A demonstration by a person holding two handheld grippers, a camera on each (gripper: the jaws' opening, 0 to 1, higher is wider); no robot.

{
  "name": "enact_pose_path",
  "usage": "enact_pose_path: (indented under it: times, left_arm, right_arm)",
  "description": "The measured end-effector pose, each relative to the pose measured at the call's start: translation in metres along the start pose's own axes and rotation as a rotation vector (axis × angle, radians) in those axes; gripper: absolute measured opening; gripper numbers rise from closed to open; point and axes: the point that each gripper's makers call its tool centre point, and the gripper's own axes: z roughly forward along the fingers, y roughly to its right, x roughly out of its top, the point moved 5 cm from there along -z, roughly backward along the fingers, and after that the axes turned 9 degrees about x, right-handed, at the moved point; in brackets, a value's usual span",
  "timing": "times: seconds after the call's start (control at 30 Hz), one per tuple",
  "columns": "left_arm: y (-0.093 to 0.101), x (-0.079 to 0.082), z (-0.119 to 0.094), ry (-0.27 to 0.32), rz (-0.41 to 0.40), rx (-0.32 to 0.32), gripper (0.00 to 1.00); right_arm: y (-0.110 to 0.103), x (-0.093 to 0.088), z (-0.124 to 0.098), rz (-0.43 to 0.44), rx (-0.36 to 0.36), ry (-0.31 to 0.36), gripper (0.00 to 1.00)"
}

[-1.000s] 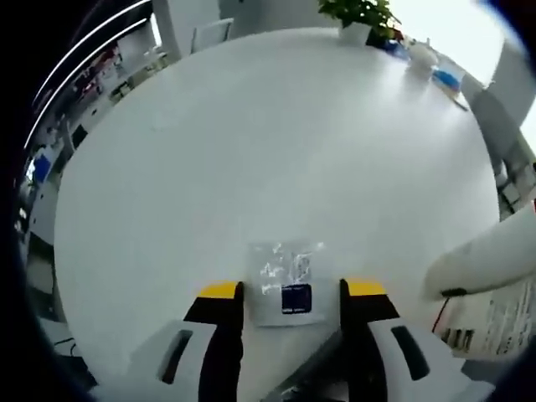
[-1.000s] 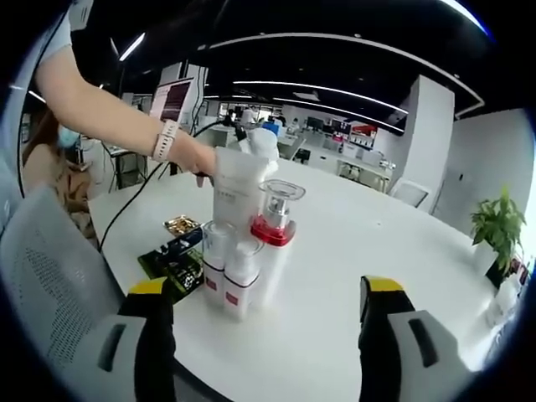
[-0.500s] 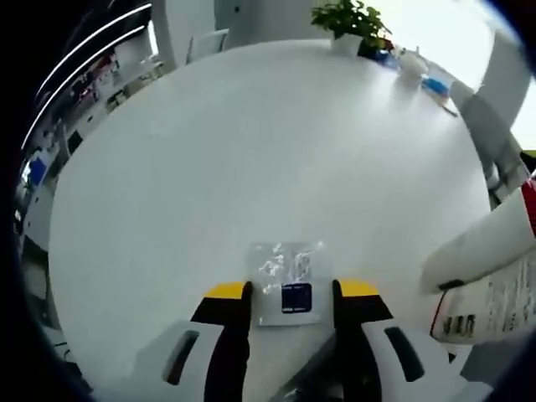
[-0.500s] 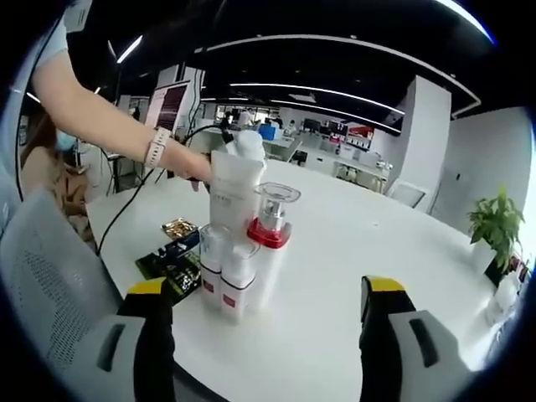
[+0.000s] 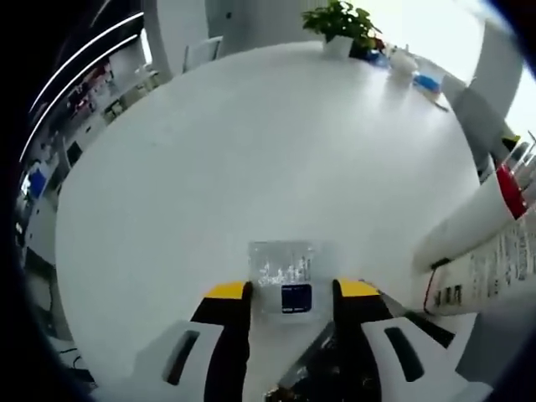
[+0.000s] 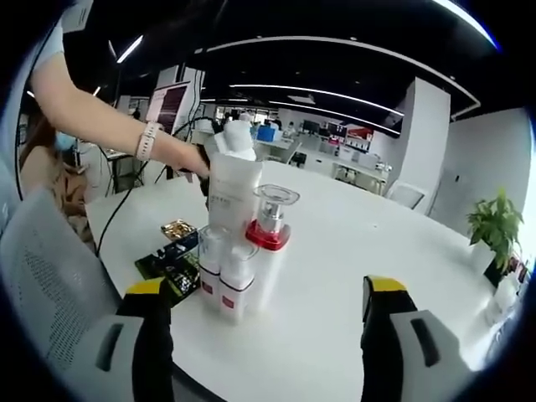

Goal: Arrange the skincare products in the storage area until every visible bottle or jar stands upright without overlapping.

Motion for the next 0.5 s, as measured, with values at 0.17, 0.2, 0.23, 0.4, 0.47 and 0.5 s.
enact_pose_path:
  times: [0.17,0.2,0.23,0.4,0.47,0.5]
  left_arm:
    - [0.002,-0.004,-0.014,0.015,0.034,-0.014,0.35]
    - [0.003,-0.004,-0.016,0.016,0.052,-0.021,0.35]
    - [0.004,-0.005,-0.018,0.016,0.062,-0.022,0.35]
    - [0.006,-0.009,-0.031,0.027,0.117,-0.029,0.3]
    - [0.005,-0.011,-0.034,0.017,0.12,-0.025,0.3]
    - [0.005,-0.013,-0.036,0.016,0.121,-0.029,0.3]
  right_arm:
    - [-0.002,-0.001,0.001,-0.015,0.008,-0.01,0.95]
    - [-0.002,0.0,0.001,-0.014,0.011,-0.009,0.95]
    - [-0.003,0.0,0.001,-0.013,0.012,-0.008,0.95]
    - [-0.003,0.0,0.001,-0.017,0.009,-0.004,0.95]
    - [-0.003,0.0,0.001,-0.02,0.012,-0.008,0.95]
    - [-0.004,0.0,0.001,-0.021,0.013,-0.008,0.95]
